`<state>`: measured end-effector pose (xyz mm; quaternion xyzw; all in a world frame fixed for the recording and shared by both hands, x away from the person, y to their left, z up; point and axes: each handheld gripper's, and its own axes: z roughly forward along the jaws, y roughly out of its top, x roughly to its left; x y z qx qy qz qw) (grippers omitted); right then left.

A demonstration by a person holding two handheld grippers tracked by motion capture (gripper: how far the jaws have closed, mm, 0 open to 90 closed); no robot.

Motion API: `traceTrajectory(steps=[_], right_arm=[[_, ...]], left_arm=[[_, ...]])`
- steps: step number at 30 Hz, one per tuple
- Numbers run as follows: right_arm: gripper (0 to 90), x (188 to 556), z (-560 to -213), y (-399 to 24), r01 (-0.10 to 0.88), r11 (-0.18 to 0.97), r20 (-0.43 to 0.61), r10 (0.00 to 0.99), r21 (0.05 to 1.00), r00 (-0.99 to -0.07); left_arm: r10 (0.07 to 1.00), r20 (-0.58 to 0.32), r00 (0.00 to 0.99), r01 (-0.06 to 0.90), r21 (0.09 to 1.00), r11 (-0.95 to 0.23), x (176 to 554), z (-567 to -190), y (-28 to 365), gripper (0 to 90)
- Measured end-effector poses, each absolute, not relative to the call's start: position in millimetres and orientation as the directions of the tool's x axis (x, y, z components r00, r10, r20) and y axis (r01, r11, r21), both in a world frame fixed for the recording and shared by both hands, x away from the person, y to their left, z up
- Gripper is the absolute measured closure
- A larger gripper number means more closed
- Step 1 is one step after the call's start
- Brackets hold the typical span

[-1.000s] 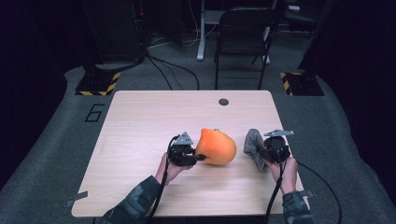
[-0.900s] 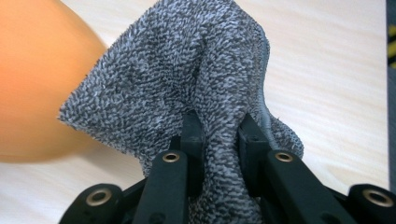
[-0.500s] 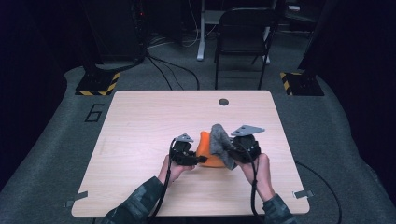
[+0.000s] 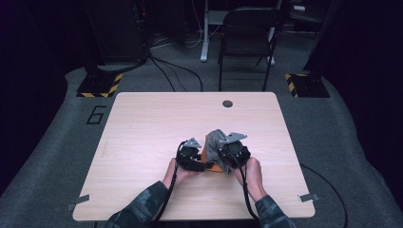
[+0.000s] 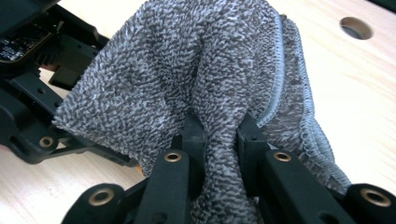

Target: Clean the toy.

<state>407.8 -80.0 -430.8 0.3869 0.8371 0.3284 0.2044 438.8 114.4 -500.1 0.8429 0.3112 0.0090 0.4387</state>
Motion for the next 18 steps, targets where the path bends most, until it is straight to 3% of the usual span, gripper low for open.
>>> traceTrajectory(steps=[4,8,12,13,18], right_arm=[[77.8,409.8,-431.4,-82.5,0.516,0.472,-0.071,0.783,0.715,-0.618],[77.8,411.5,-432.1,-85.0,0.520,0.462,-0.060,0.785,0.718,-0.616],[77.8,411.6,-432.0,-86.4,0.517,0.465,-0.067,0.787,0.719,-0.614],[77.8,412.6,-432.4,-88.0,0.516,0.460,-0.061,0.786,0.723,-0.616],[77.8,414.1,-433.2,-90.8,0.527,0.438,-0.030,0.788,0.729,-0.614]], left_arm=[[0.529,-0.217,0.820,0.480,0.764,-0.431,436.3,-503.0,115.6,41.4],[0.528,-0.203,0.825,0.461,0.782,-0.419,435.7,-504.0,115.8,57.8],[0.520,-0.188,0.834,0.439,0.795,-0.417,434.1,-503.8,116.4,57.0],[0.515,-0.182,0.838,0.435,0.791,-0.429,434.8,-503.6,117.6,50.3],[0.514,-0.176,0.839,0.425,0.802,-0.420,433.9,-506.5,118.1,47.4]])
